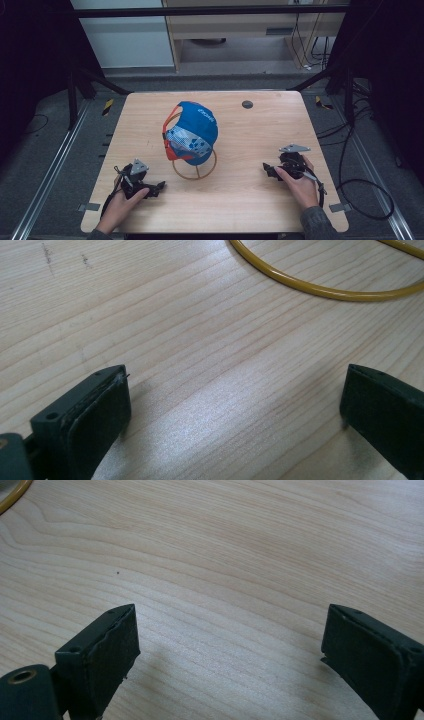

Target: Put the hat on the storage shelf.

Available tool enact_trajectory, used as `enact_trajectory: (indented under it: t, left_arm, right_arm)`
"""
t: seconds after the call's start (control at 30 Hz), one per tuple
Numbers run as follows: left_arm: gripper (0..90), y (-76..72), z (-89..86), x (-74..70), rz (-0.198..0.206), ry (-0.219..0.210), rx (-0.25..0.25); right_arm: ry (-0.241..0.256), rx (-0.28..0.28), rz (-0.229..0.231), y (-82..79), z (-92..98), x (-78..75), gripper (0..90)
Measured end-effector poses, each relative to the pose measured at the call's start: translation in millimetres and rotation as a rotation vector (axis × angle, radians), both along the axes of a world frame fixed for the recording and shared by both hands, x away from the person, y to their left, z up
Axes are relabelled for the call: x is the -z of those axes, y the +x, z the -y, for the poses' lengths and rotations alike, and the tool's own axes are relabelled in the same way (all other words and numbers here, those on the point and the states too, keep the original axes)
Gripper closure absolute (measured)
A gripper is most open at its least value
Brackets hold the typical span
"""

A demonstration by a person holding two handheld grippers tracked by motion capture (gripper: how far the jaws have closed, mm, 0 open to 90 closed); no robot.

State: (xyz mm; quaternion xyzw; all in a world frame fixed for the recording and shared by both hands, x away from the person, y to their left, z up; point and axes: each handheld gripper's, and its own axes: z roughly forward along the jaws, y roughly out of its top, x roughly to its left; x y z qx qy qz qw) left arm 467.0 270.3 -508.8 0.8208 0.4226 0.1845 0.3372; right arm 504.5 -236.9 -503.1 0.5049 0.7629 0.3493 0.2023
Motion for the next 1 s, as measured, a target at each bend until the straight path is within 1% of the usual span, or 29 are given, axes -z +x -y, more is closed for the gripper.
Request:
enact_trajectory:
  t: [0.23, 0.33, 0.43, 0.57, 0.63, 0.8, 0.9, 0.93, 1.0]
  left_arm:
    - [0.0, 0.0, 0.0, 0.0, 0.001, 0.0, -0.001]
    - [0.0, 0.0, 0.0, 0.0, 0.001, 0.0, -0.001]
    - [0.0, 0.0, 0.0, 0.0, 0.001, 0.0, -0.001]
    - [0.0, 0.0, 0.0, 0.0, 0.0, 0.0, 0.0]
    - [0.0, 0.0, 0.1, 0.0, 0.001, 0.001, -0.001]
    - [0.0, 0.4, -0.2, 0.0, 0.0, 0.001, -0.001]
    - [0.0, 1.3, -0.7, 0.0, 0.001, 0.001, -0.008]
    - [0.0, 2.4, -1.4, -0.1, 0.004, 0.005, -0.017]
    - [0.0, 2.5, -1.3, 0.0, 0.002, 0.001, -0.024]
  right_arm:
    - [0.002, -0.004, -0.01, -0.9, -3.9, 4.7, 8.5]
    - [-0.01, 0.001, -0.002, -1.9, -5.8, 6.3, 7.9]
    - [-0.009, 0.0, -0.001, -2.3, -6.7, 6.4, 7.8]
    - [-0.017, 0.004, 0.006, -3.4, -8.2, 7.4, 7.3]
    - [-0.034, 0.01, 0.014, -4.3, -10.3, 8.4, 7.0]
    - [-0.051, 0.014, 0.015, -4.9, -12.4, 8.7, 6.2]
    - [-0.046, 0.025, 0.013, -7.2, -13.5, 8.7, 6.2]
    - [-0.054, 0.026, 0.016, -7.8, -13.3, 8.9, 6.1]
    - [-0.052, 0.028, 0.016, -8.2, -13.6, 8.9, 6.1]
